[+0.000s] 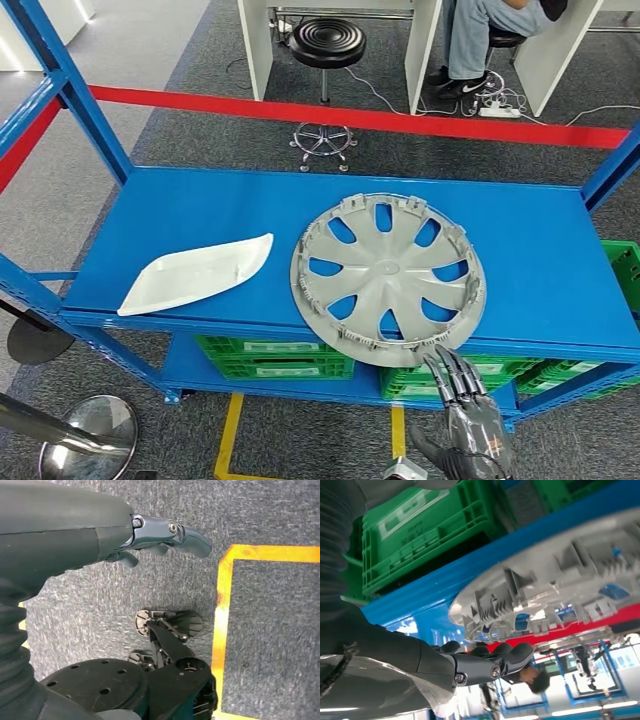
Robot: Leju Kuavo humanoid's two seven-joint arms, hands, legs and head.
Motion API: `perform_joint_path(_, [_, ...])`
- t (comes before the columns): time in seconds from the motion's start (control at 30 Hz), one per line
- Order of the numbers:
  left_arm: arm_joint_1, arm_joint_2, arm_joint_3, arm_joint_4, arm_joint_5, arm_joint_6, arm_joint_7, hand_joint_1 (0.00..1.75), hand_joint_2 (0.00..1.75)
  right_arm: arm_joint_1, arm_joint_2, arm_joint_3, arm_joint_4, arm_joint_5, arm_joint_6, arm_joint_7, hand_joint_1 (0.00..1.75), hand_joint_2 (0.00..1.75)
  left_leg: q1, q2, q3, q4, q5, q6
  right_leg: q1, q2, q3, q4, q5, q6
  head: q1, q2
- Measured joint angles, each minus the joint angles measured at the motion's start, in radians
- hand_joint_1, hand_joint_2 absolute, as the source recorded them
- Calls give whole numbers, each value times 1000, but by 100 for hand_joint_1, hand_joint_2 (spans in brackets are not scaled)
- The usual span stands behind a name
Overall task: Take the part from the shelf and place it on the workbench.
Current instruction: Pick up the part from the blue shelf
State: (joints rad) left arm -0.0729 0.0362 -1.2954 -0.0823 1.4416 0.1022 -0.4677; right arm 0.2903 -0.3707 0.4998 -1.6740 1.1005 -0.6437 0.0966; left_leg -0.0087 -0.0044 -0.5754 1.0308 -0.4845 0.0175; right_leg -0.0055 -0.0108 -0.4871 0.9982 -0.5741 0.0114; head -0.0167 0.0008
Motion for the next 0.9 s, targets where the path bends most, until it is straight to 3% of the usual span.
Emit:
perform_joint_path(0.23, [-10, 6, -56, -3, -51, 5, 12, 0, 175, -62, -37, 30, 63, 144, 12, 95, 0, 175, 0, 0, 0, 0, 0, 0, 0, 0, 2, 0, 0, 0, 0, 0])
perform_joint_path(0.9, [-24, 7, -114, -9, -86, 13, 22, 0, 175, -78, -30, -57, 86, 268, 18, 70, 0, 175, 0, 0, 1, 0, 0, 0, 0, 0, 9, 0, 0, 0, 0, 0])
